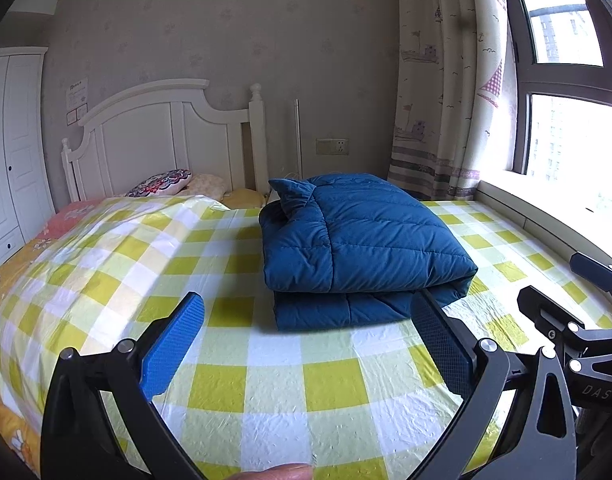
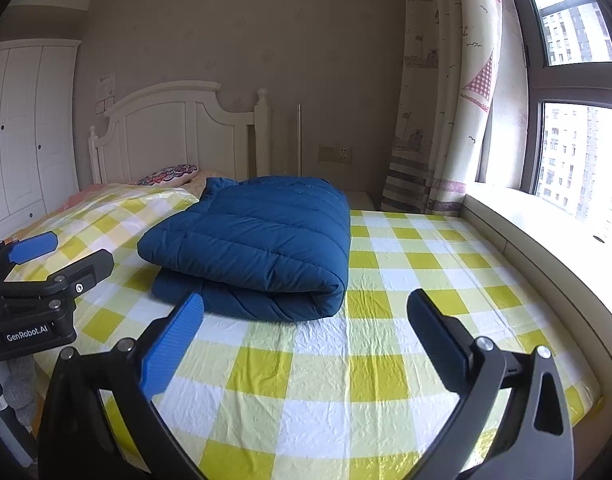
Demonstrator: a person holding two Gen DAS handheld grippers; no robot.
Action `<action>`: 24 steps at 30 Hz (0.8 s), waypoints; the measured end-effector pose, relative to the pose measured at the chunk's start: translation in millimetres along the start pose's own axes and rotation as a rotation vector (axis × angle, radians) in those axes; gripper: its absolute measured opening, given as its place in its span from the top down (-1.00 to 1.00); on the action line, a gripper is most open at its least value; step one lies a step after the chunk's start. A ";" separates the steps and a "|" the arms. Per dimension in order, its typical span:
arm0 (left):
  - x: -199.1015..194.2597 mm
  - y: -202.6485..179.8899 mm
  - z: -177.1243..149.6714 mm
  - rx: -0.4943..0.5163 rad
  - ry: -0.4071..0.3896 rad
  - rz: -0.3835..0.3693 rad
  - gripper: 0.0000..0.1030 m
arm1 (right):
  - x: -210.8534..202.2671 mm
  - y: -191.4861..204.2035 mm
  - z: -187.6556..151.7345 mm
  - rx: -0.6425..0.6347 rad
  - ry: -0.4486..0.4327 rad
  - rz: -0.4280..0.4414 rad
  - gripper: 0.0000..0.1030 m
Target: Fold large clothes
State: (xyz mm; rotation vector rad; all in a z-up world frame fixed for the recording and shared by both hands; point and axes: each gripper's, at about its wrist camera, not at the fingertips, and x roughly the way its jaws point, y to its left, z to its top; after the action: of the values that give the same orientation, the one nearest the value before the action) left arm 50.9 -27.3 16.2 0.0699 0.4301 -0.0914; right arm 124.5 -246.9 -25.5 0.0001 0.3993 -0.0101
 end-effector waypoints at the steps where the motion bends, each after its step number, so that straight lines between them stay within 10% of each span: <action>1: 0.4 0.2 -0.2 -0.001 0.001 0.000 -0.91 | -0.2 -0.2 0.1 0.000 -0.001 0.000 -0.96; 24: 0.5 -0.7 -1.3 0.007 -0.003 0.011 -0.91 | 1.7 2.0 -3.0 0.001 0.002 0.003 -0.96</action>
State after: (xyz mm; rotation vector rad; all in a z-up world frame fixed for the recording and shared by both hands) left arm 50.8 -27.9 14.8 0.0790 0.4268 -0.0817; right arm 124.9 -244.9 -28.9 0.0018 0.4017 -0.0075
